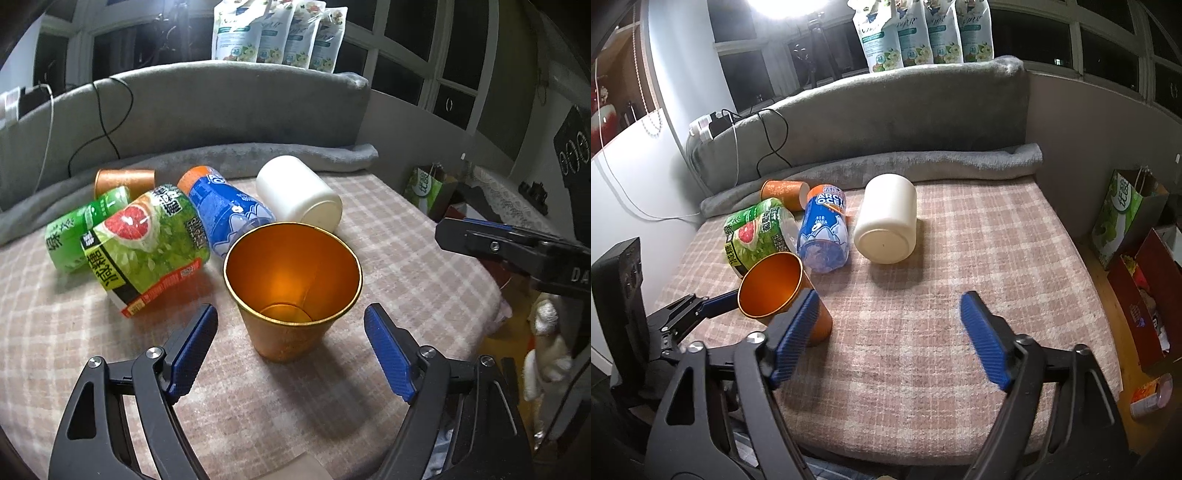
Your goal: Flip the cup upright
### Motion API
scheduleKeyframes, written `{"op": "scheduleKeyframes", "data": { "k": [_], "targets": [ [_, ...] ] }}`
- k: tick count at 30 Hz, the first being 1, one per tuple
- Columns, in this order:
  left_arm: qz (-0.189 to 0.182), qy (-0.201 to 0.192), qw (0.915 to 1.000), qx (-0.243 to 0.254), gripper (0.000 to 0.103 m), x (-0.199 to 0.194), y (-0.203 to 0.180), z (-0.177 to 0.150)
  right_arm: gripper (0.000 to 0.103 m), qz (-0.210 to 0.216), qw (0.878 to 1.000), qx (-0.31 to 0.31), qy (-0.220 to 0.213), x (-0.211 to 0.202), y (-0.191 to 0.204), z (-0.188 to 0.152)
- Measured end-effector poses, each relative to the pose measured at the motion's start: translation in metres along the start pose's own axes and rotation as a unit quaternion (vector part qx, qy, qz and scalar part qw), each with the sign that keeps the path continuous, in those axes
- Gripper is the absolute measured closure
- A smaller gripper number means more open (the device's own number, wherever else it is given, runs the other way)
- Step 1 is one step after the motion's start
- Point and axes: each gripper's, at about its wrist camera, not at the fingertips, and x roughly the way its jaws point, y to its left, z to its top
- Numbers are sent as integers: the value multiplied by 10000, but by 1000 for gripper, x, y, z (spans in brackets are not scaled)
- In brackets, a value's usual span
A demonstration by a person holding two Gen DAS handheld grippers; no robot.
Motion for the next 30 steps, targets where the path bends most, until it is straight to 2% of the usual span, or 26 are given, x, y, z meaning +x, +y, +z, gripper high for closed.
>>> {"op": "scheduleKeyframes", "data": {
  "k": [6,9,14,17,22,30],
  "targets": [
    [-79,-63,9999,-109,21,-17,7,-2,17,-229,9994,-173,-206,-4,9,0],
    [-50,-181,9997,-177,21,-30,13,-3,12,-373,9984,-237,-353,-7,13,0],
    [257,-578,9975,-324,21,-57,26,1,10,-579,9961,-277,-612,-13,19,2],
    [630,-928,9930,-361,21,-76,33,3,3,-680,9941,-260,-799,-17,21,3],
    [1200,-1459,9810,-439,19,-103,42,5,2,-791,9910,-261,-1044,-23,25,5],
    [1711,-1962,9640,-550,17,-126,48,8,0,-1019,9841,-274,-1426,-33,31,6]
  ]
}}
